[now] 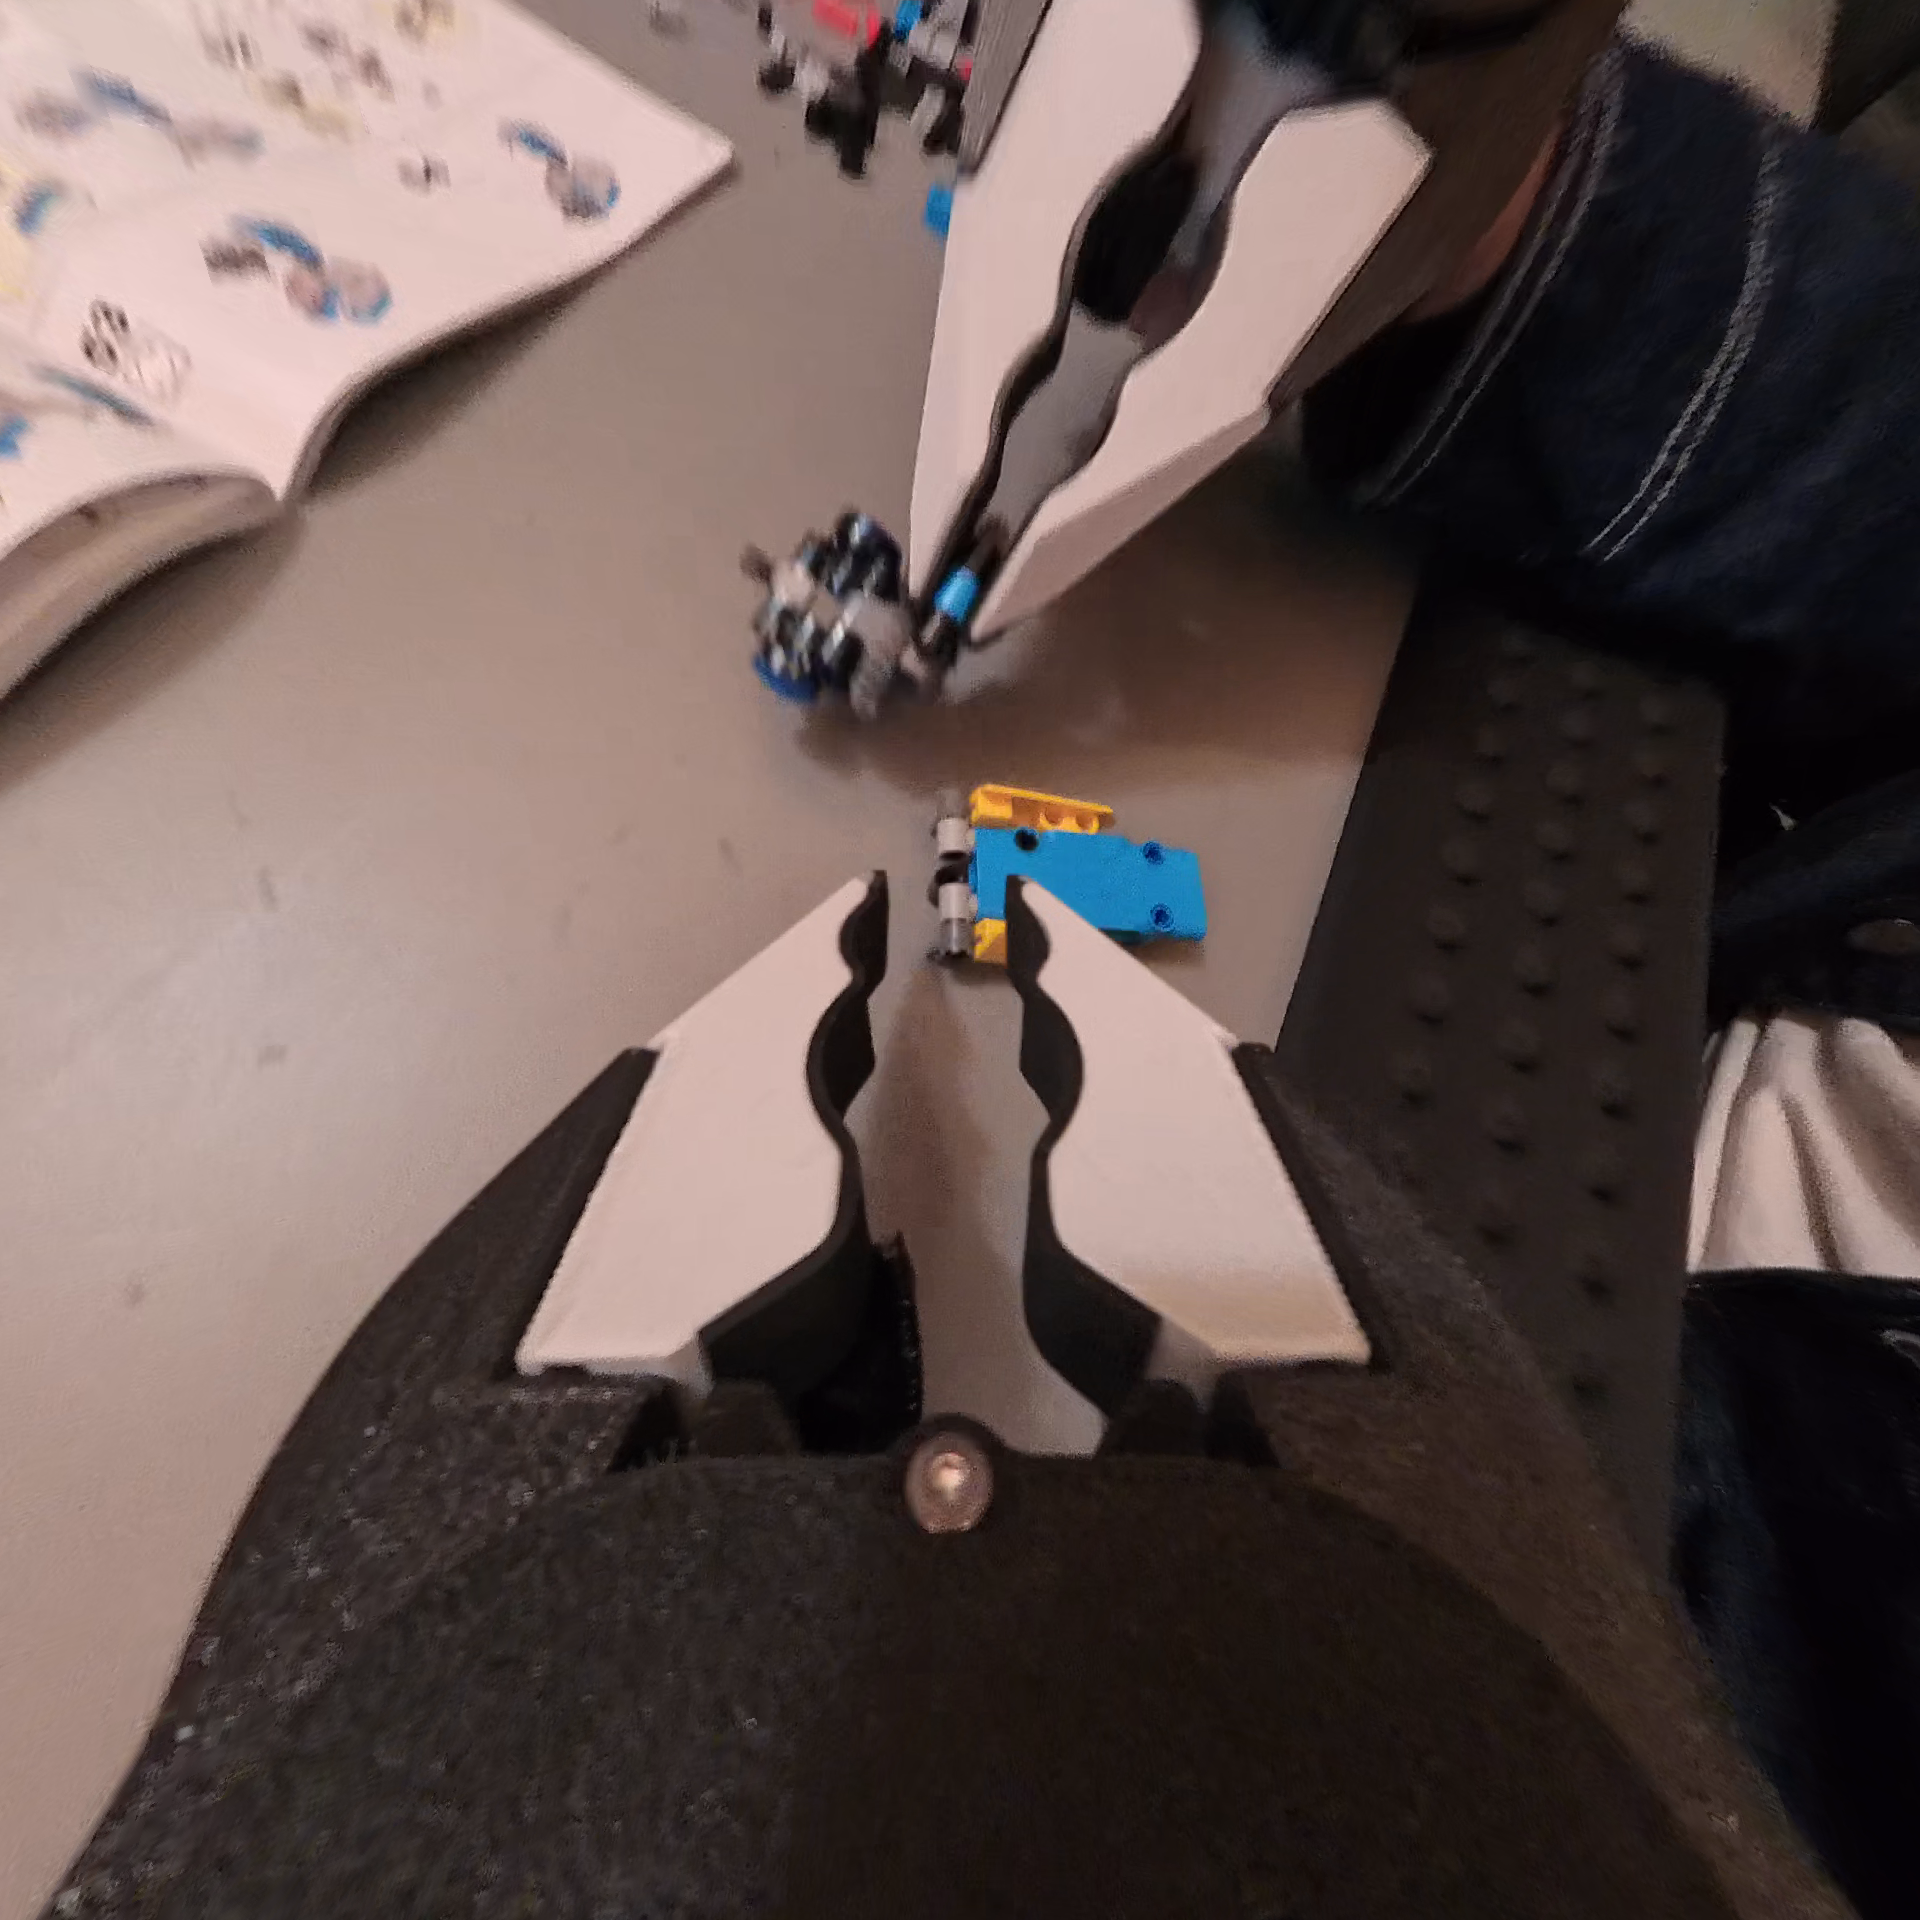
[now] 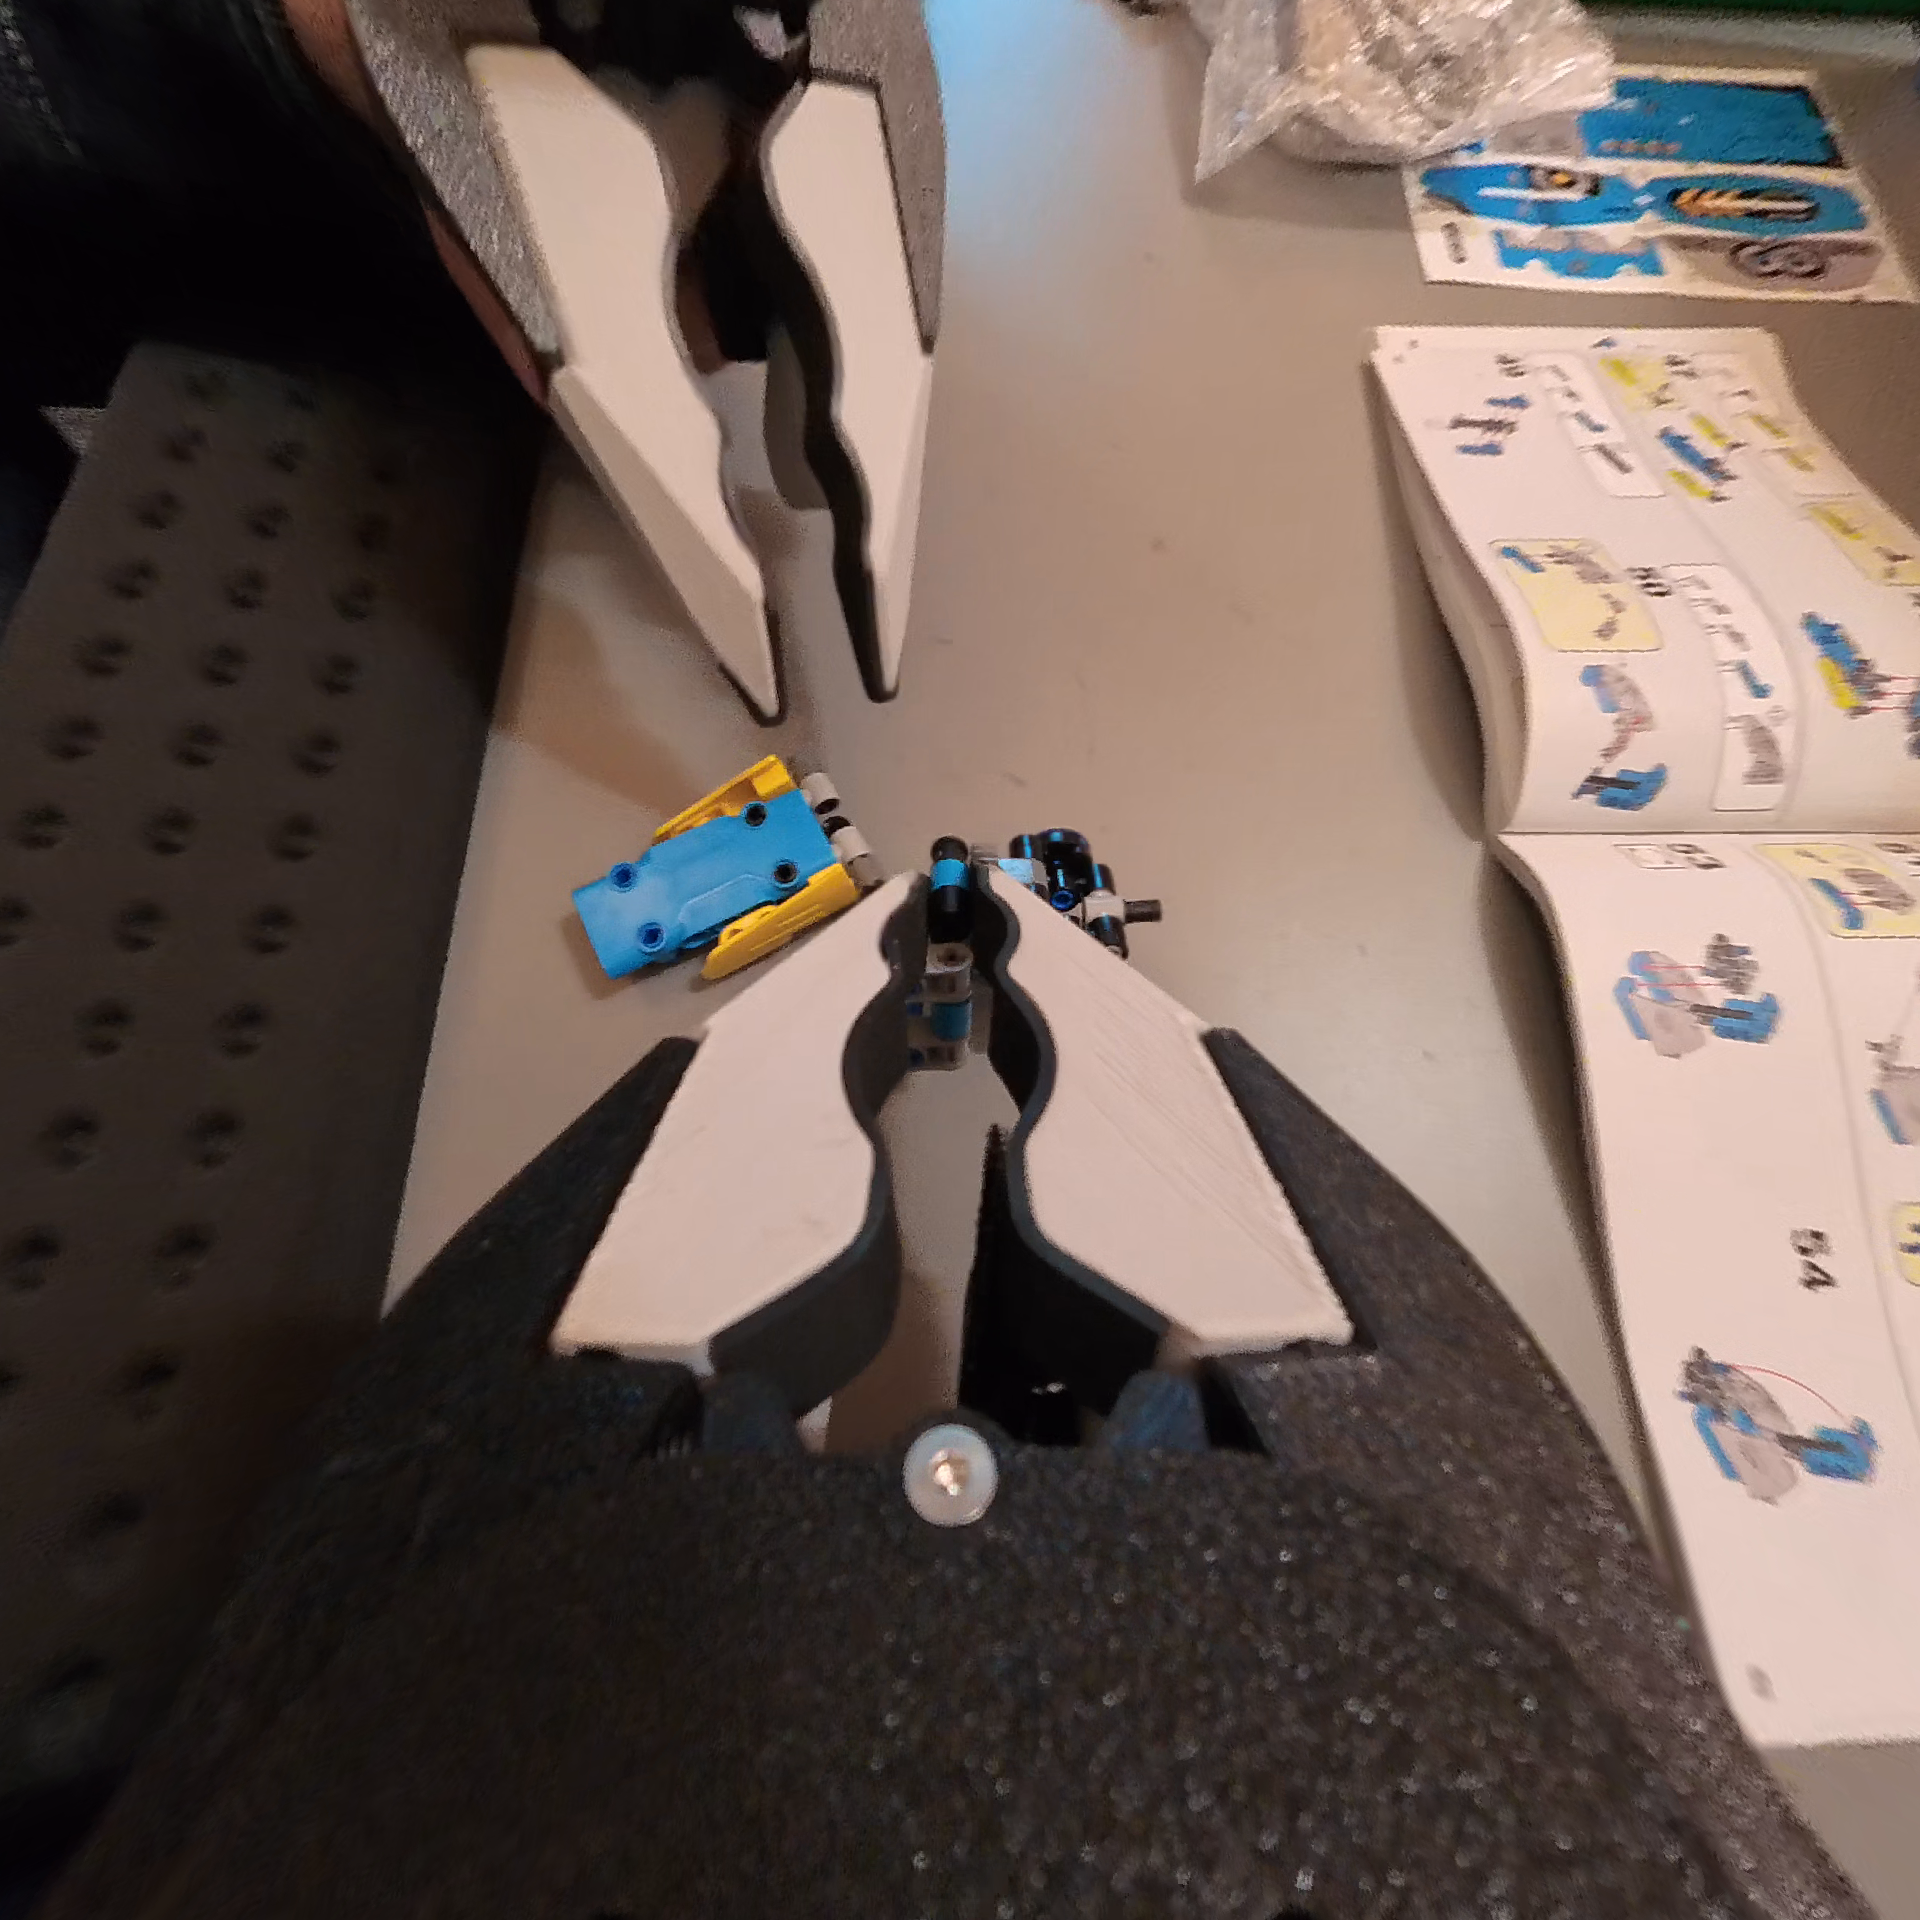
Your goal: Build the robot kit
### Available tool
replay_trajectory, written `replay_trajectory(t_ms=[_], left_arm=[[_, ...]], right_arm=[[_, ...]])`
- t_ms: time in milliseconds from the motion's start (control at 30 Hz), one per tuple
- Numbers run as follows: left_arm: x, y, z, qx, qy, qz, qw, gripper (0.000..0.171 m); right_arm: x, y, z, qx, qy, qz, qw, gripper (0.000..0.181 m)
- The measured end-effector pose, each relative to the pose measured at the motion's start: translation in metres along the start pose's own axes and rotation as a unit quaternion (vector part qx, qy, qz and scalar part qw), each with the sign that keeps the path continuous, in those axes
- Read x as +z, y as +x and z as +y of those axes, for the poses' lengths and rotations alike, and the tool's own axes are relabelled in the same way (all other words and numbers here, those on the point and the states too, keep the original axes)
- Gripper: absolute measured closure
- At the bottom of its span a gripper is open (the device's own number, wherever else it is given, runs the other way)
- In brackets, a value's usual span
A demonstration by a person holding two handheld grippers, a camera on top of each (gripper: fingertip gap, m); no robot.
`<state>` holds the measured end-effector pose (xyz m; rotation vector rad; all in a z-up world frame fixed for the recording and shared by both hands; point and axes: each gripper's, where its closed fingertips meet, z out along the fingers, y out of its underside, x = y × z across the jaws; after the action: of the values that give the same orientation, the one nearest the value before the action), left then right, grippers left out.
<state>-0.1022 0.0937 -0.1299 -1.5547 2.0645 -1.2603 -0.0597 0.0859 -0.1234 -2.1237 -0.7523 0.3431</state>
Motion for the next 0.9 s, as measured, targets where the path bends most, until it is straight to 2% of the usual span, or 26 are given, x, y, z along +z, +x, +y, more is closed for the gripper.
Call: replay_trajectory(t_ms=[100,167,267,400,467,500,533,567,667,733,767,833,900], left_arm=[[0.011,0.006,0.007,-0.047,-0.058,0.000,0.997,0.137],[0.019,0.011,0.003,-0.067,-0.082,-0.014,0.994,0.120],[0.032,0.021,-0.004,-0.073,-0.103,-0.040,0.991,0.112],[0.040,0.013,0.012,-0.050,-0.167,-0.115,0.978,0.109],[0.041,0.012,0.014,-0.049,-0.175,-0.123,0.976,0.103],[0.042,0.013,0.014,-0.043,-0.178,-0.124,0.975,0.104],[0.043,0.012,0.014,-0.030,-0.183,-0.127,0.974,0.118],[0.043,0.011,0.015,-0.012,-0.190,-0.131,0.973,0.122],[0.042,0.018,0.016,0.032,-0.199,-0.115,0.973,0.123],[0.037,0.021,0.006,0.055,-0.162,-0.098,0.980,0.123],[0.033,0.029,-0.009,0.064,-0.108,-0.064,0.990,0.123],[0.011,0.044,-0.051,0.053,0.044,0.008,0.998,0.123],[-0.025,0.052,-0.090,0.030,0.206,0.084,0.974,0.123]], right_arm=[[-0.009,0.014,-0.005,-0.011,0.007,0.047,0.999,0.174],[-0.014,0.022,-0.005,-0.018,0.004,0.078,0.997,0.174],[-0.019,0.027,-0.004,-0.030,-0.003,0.102,0.994,0.174],[-0.020,0.024,-0.004,-0.042,-0.007,0.102,0.994,0.174],[-0.022,0.022,-0.004,-0.048,-0.008,0.100,0.994,0.174],[-0.023,0.023,-0.005,-0.050,-0.007,0.101,0.994,0.174],[-0.024,0.023,-0.005,-0.050,-0.007,0.102,0.993,0.174],[-0.026,0.024,-0.005,-0.047,-0.005,0.105,0.993,0.174],[-0.033,0.029,-0.007,-0.029,0.007,0.113,0.993,0.174],[-0.041,0.034,-0.012,-0.010,0.029,0.120,0.992,0.174],[-0.046,0.035,-0.018,0.004,0.052,0.117,0.992,0.174],[-0.061,0.030,-0.039,0.038,0.125,0.085,0.988,0.174],[-0.079,0.012,-0.066,0.069,0.217,0.003,0.974,0.174]])
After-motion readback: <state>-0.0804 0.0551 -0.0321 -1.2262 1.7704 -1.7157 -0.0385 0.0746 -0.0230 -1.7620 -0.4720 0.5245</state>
